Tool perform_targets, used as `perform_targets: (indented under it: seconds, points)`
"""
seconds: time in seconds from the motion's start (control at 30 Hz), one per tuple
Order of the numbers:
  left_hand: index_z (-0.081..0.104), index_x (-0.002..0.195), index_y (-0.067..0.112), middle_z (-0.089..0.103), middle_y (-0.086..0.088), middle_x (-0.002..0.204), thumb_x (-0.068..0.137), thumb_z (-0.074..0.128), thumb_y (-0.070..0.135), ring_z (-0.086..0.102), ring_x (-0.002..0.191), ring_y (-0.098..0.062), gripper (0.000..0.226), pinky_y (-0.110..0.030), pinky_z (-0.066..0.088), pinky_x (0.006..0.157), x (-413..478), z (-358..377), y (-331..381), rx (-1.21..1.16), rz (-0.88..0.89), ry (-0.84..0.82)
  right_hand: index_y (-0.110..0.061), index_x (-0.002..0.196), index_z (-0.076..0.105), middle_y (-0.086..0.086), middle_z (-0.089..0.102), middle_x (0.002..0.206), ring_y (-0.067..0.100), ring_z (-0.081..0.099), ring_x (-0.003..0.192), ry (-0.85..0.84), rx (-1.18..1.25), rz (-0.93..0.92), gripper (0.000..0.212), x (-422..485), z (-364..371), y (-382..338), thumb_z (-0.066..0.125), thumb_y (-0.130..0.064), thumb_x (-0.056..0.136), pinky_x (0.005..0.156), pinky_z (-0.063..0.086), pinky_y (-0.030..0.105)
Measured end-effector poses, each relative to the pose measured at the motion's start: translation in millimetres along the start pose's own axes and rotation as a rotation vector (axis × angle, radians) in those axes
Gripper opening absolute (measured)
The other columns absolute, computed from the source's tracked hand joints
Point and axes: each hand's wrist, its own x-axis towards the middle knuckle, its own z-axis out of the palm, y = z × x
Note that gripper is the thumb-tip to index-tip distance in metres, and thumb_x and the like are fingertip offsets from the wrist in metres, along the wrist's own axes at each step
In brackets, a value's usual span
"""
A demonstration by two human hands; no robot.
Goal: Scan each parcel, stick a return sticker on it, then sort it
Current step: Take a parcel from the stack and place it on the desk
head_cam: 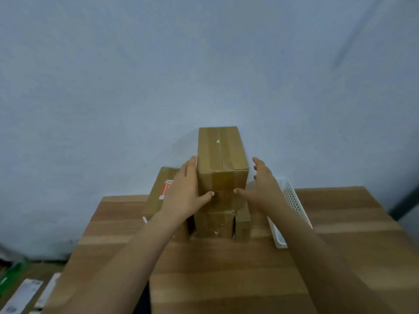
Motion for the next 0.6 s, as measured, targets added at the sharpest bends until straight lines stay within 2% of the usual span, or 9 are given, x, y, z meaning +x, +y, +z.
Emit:
perform_targets:
  seconds: [0.1, 0.23, 0.4, 0.6]
  points:
    - [-0.006, 0.153, 0.026, 0.029, -0.001, 0.155, 0.077, 0.076, 0.047, 0.042, 0.134, -0.021, 0.113, -0.035, 0.044, 0.101, 13.9, 16.7, -7.9, -0.176, -0.030, -0.043, -0.028, 0.149, 0.018, -0.001, 0.041, 0.145, 0.022, 0.045, 0.129, -0.010, 0.128, 0.033, 0.102, 9.2, 11.2, -1.5, 0.084, -0.025, 0.072, 0.104, 0.045, 0.048]
    - [-0.007, 0.151, 0.032, 0.052, -0.003, 0.138, 0.079, 0.073, 0.044, 0.059, 0.113, -0.023, 0.108, -0.039, 0.054, 0.089, 18.8, 33.7, -7.9, -0.234, -0.042, 0.029, -0.028, 0.147, 0.023, -0.004, 0.048, 0.137, 0.017, 0.049, 0.123, 0.021, 0.200, 0.011, 0.094, 10.4, 21.1, -7.1, 0.081, -0.016, 0.074, 0.102, 0.046, 0.046]
    - [-0.007, 0.152, 0.032, 0.050, -0.001, 0.140, 0.082, 0.071, 0.043, 0.058, 0.115, -0.022, 0.105, -0.038, 0.055, 0.090, 8.2, 32.1, 6.0, -0.275, -0.027, 0.067, -0.035, 0.147, 0.019, -0.007, 0.048, 0.139, 0.017, 0.049, 0.125, 0.095, 0.213, -0.021, 0.096, -2.6, 15.6, -0.8, 0.081, -0.020, 0.075, 0.100, 0.048, 0.047]
    - [-0.004, 0.152, 0.031, 0.045, -0.001, 0.144, 0.083, 0.073, 0.039, 0.053, 0.121, -0.021, 0.104, -0.035, 0.049, 0.096, -36.4, 21.1, 40.8, -0.336, -0.021, 0.126, -0.027, 0.153, 0.013, -0.005, 0.041, 0.146, 0.016, 0.042, 0.131, 0.150, 0.197, -0.090, 0.101, -44.3, -6.2, 7.9, 0.080, -0.020, 0.077, 0.105, 0.044, 0.045]
